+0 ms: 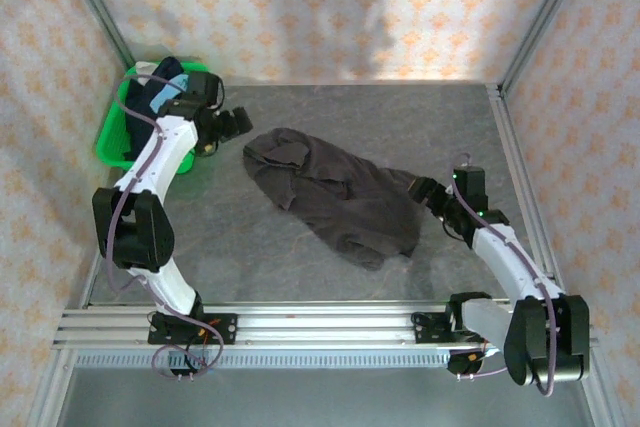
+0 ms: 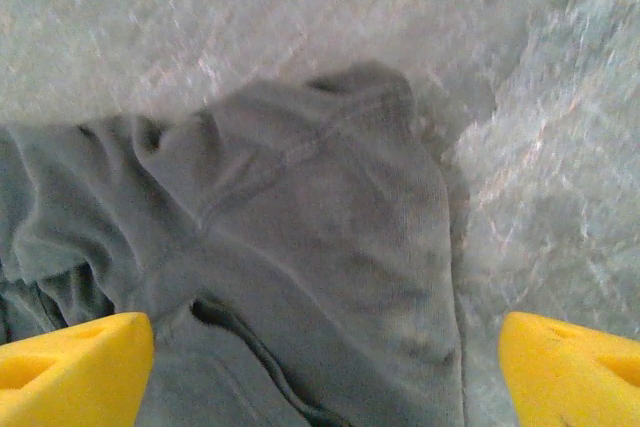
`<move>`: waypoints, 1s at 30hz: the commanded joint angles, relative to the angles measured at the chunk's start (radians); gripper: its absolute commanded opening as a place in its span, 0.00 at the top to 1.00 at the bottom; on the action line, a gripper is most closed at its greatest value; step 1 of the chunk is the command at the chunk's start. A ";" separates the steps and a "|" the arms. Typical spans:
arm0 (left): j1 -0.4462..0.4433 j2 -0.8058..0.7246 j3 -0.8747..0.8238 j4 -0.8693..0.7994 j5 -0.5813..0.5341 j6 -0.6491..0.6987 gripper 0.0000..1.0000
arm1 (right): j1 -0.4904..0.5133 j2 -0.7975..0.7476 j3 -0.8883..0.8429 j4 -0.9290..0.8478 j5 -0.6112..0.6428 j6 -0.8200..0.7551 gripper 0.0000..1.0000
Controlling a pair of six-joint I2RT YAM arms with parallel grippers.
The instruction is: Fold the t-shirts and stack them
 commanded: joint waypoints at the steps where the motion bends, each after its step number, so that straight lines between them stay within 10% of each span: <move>1: -0.113 -0.116 -0.004 0.001 -0.143 0.045 0.00 | 0.057 0.024 0.008 -0.052 0.017 0.039 0.11; 10: -0.596 0.036 -0.082 0.105 -0.102 0.030 0.05 | 0.157 0.312 0.154 -0.128 0.148 0.040 0.21; 18: -0.800 0.276 -0.021 0.150 -0.010 0.031 0.19 | 0.146 0.432 0.248 -0.168 0.289 0.049 0.30; 27: -0.809 0.210 -0.151 0.218 0.041 0.019 0.95 | 0.134 0.522 0.293 -0.172 0.300 0.067 0.67; 30: -0.798 0.106 -0.195 0.205 0.023 0.021 1.00 | 0.109 0.480 0.338 -0.205 0.300 0.060 0.85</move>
